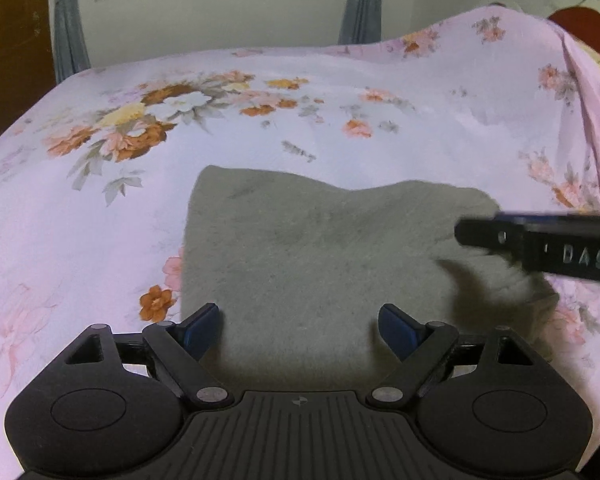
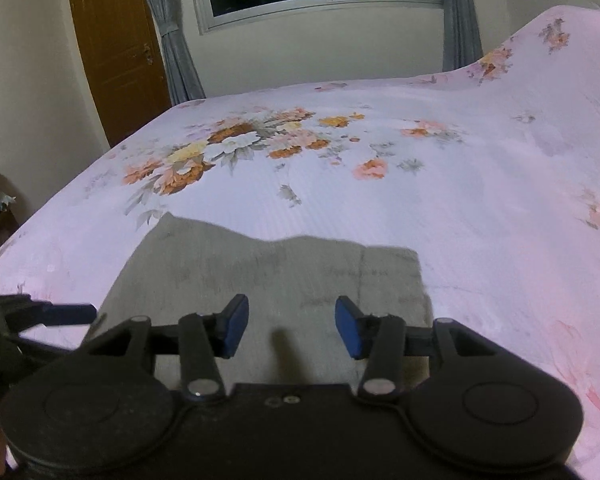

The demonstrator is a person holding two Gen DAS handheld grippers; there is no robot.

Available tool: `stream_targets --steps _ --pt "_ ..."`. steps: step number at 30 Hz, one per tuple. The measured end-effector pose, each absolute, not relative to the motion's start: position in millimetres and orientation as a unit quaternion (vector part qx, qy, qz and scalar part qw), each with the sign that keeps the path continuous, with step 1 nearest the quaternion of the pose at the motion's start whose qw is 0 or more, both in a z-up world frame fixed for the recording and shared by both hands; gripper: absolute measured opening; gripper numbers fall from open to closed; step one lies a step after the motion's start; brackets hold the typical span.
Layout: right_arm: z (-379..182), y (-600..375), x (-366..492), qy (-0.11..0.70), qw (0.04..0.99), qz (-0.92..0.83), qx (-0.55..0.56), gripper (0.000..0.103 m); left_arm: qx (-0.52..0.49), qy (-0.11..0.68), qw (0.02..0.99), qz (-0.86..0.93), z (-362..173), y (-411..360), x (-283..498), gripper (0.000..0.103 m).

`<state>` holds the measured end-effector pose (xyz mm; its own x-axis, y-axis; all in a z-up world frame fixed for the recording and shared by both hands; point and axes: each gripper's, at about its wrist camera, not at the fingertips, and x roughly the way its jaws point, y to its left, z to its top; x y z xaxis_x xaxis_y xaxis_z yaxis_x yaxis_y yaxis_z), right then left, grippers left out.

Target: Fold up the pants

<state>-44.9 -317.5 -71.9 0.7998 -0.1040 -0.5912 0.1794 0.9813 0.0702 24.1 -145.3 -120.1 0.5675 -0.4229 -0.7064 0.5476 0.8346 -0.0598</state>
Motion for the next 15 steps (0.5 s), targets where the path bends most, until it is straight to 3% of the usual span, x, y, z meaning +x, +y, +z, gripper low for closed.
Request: stream_targets --steps 15 --pt "-100 -349 0 0.341 0.932 -0.112 0.055 0.049 0.114 0.387 0.879 -0.256 -144 -192 90 0.086"
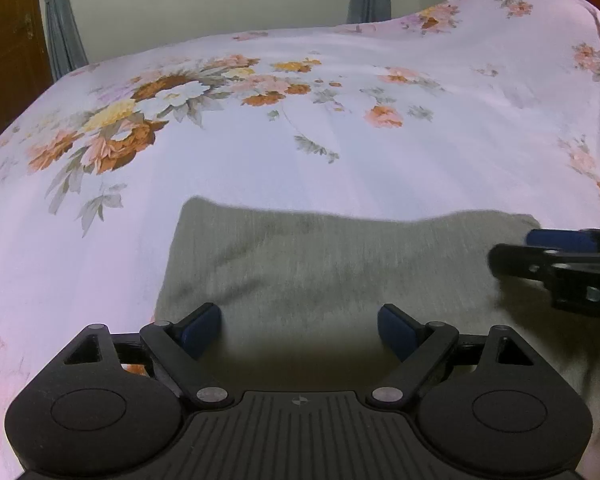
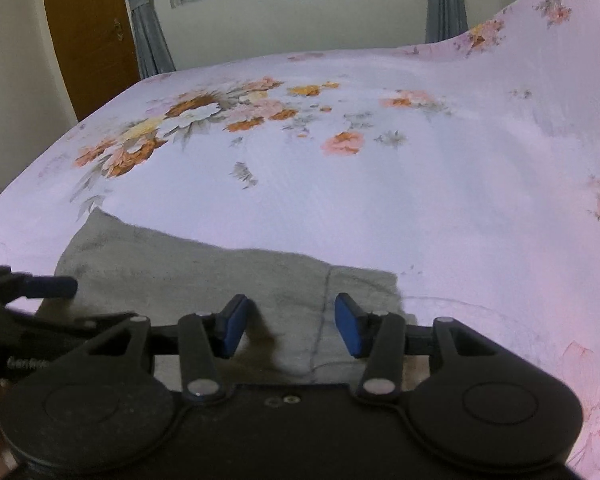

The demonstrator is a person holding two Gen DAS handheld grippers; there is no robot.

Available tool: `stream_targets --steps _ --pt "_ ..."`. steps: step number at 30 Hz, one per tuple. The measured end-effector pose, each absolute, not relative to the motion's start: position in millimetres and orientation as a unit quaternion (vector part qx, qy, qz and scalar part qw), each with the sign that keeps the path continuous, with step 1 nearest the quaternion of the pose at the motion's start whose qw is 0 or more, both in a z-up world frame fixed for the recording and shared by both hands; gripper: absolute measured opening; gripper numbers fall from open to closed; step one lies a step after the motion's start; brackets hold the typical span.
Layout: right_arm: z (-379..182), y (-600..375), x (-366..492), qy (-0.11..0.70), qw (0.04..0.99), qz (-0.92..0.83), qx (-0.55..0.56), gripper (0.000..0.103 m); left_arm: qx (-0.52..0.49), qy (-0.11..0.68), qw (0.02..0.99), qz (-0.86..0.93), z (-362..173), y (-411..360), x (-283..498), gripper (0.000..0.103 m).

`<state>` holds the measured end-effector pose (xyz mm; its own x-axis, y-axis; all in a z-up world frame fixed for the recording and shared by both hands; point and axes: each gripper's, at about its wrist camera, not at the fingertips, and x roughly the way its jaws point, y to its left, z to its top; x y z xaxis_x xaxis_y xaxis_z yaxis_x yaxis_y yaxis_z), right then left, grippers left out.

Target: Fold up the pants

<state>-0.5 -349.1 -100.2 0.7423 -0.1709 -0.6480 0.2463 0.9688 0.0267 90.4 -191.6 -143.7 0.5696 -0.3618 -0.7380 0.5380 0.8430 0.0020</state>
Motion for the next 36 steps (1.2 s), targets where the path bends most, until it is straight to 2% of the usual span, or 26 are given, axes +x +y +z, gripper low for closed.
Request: stream_targets --steps 4,9,14,25,33,36 --pt "-85 -342 3 0.319 0.942 -0.095 0.052 0.049 0.108 0.391 0.879 -0.251 -144 -200 106 0.086" --pt "-110 -349 26 0.362 0.924 -0.118 0.035 0.051 0.114 0.394 0.878 -0.246 -151 -209 112 0.087" --pt "-97 -349 20 0.347 0.929 -0.116 0.051 0.054 0.113 0.392 0.88 -0.243 -147 -205 106 0.087" --pt "-87 -320 -43 0.334 0.938 -0.094 0.023 0.054 0.111 0.387 0.878 -0.258 -142 -168 52 0.087" --pt "-120 -311 -69 0.367 0.924 -0.097 -0.04 0.057 0.128 0.374 0.876 -0.275 -151 -152 2 0.087" --pt "-105 -304 -75 0.355 0.929 -0.098 -0.037 0.058 0.114 0.381 0.876 -0.272 -143 -148 -3 0.087"
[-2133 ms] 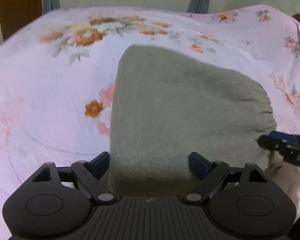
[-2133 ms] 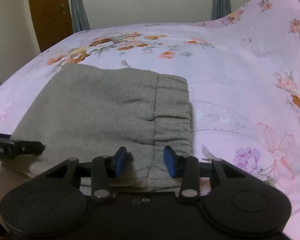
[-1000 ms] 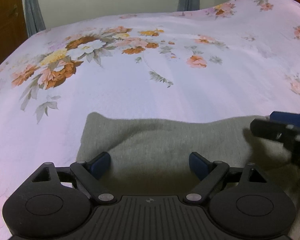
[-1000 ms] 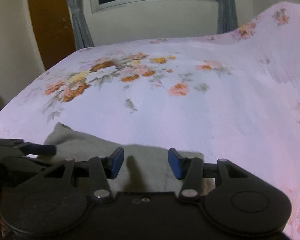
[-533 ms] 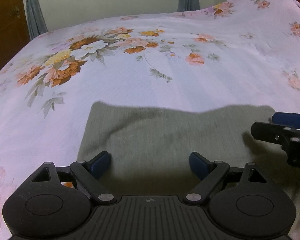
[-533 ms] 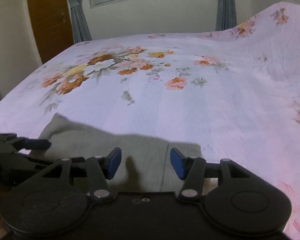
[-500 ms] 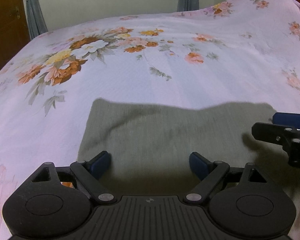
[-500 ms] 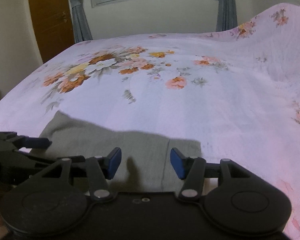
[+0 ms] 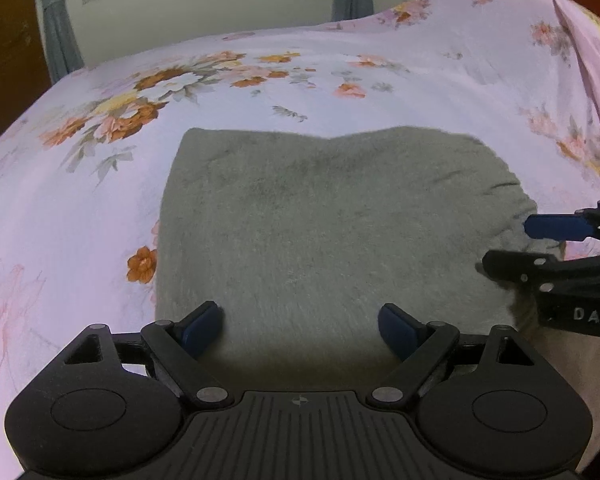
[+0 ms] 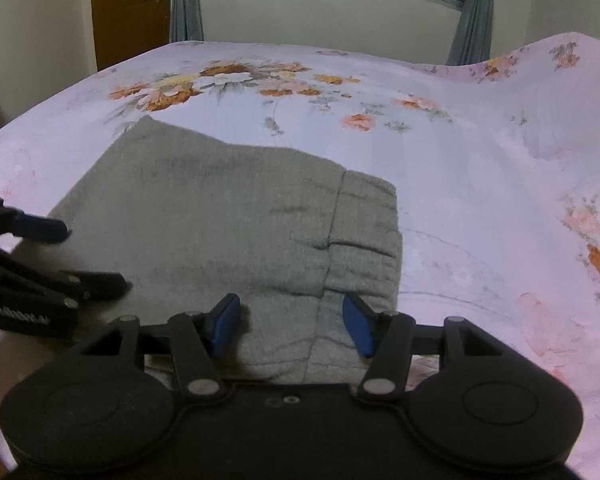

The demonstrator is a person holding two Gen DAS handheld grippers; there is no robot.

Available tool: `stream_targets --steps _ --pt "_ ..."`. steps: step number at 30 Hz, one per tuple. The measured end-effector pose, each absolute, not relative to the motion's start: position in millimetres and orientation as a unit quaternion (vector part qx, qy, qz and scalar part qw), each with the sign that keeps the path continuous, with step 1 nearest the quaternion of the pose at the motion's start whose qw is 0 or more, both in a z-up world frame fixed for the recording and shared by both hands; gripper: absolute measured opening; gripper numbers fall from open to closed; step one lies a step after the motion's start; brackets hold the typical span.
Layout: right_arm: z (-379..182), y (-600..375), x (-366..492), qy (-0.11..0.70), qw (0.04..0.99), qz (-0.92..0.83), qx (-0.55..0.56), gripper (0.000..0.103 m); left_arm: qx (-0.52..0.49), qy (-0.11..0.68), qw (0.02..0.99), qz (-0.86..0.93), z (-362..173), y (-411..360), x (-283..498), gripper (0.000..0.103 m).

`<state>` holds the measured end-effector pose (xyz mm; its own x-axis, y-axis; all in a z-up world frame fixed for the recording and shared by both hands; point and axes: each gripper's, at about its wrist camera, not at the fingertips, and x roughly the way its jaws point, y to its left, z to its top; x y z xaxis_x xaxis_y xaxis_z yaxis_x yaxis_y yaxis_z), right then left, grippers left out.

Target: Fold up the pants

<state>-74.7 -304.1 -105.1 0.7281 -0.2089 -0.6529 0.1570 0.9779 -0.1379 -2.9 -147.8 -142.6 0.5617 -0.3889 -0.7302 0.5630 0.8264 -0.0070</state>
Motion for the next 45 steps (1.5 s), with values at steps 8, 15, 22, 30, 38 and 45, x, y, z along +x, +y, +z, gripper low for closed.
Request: stream_targets --steps 8,15,22,30,38,45 --pt "-107 -303 -83 0.358 0.928 -0.101 -0.035 0.061 0.107 0.38 0.877 -0.273 -137 -145 -13 0.087" --pt "-94 -318 -100 0.336 0.934 -0.114 0.032 0.066 0.084 0.381 0.884 -0.257 -127 -132 -12 0.087" --pt "-100 -313 -105 0.341 0.932 -0.12 0.02 0.067 0.092 0.386 0.883 -0.25 -136 -131 -15 0.087" --pt "-94 -317 -111 0.328 0.936 -0.124 0.042 0.073 0.081 0.38 0.887 -0.249 -130 -126 -19 0.087" --pt "-107 -323 -109 0.35 0.927 -0.123 0.048 0.075 0.087 0.385 0.886 -0.245 -133 -128 -19 0.087" --pt "-106 -332 -108 0.352 0.925 -0.123 0.071 0.076 0.07 0.387 0.889 -0.235 -129 -120 -13 0.087"
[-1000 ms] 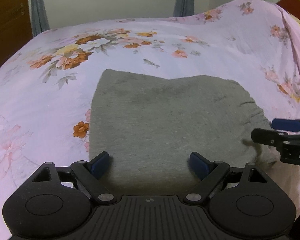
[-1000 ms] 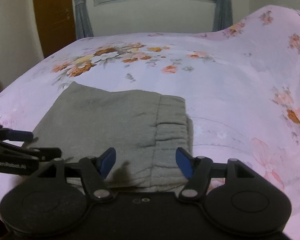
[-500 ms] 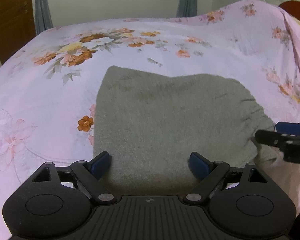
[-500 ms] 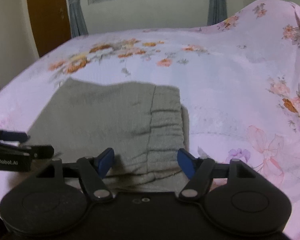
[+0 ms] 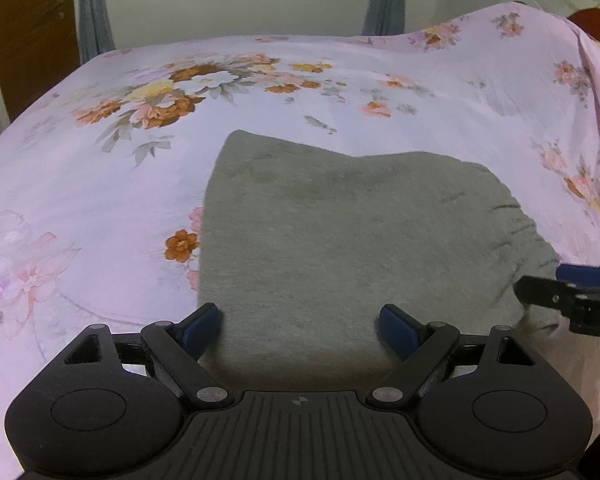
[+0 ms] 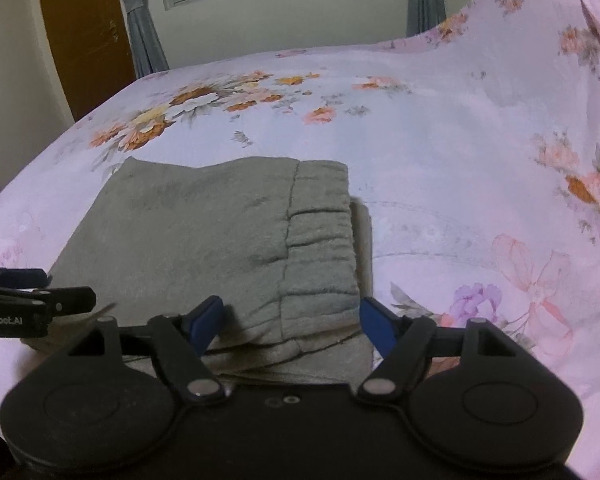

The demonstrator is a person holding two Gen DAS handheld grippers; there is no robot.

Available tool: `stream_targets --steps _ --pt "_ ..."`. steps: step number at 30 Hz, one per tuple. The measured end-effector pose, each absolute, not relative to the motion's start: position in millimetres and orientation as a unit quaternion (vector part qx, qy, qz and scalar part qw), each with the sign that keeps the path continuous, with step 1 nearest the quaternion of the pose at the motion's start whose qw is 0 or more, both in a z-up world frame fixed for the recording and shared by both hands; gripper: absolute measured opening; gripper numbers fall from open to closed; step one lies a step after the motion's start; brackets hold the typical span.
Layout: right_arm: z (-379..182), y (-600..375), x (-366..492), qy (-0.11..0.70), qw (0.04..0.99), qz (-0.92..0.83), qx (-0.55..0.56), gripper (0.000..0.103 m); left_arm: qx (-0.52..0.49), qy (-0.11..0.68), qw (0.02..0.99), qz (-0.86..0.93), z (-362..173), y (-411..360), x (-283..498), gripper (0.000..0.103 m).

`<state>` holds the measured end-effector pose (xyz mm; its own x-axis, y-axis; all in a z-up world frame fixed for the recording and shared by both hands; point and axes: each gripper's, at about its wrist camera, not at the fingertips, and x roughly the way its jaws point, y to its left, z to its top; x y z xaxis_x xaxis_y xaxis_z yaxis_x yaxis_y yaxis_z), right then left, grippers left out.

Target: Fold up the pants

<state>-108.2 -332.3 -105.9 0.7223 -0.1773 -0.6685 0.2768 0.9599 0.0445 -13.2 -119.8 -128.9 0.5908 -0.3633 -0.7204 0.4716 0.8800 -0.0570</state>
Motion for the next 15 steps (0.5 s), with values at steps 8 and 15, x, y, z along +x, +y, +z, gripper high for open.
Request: stream_targets --steps 8,15 --pt "-108 -350 -103 0.363 0.919 -0.108 0.111 0.078 0.05 0.394 0.894 -0.206 -131 -100 7 0.087" --pt "-119 -374 -95 0.381 0.903 -0.087 0.18 0.085 -0.003 0.45 0.867 -0.214 -155 -83 35 0.087"
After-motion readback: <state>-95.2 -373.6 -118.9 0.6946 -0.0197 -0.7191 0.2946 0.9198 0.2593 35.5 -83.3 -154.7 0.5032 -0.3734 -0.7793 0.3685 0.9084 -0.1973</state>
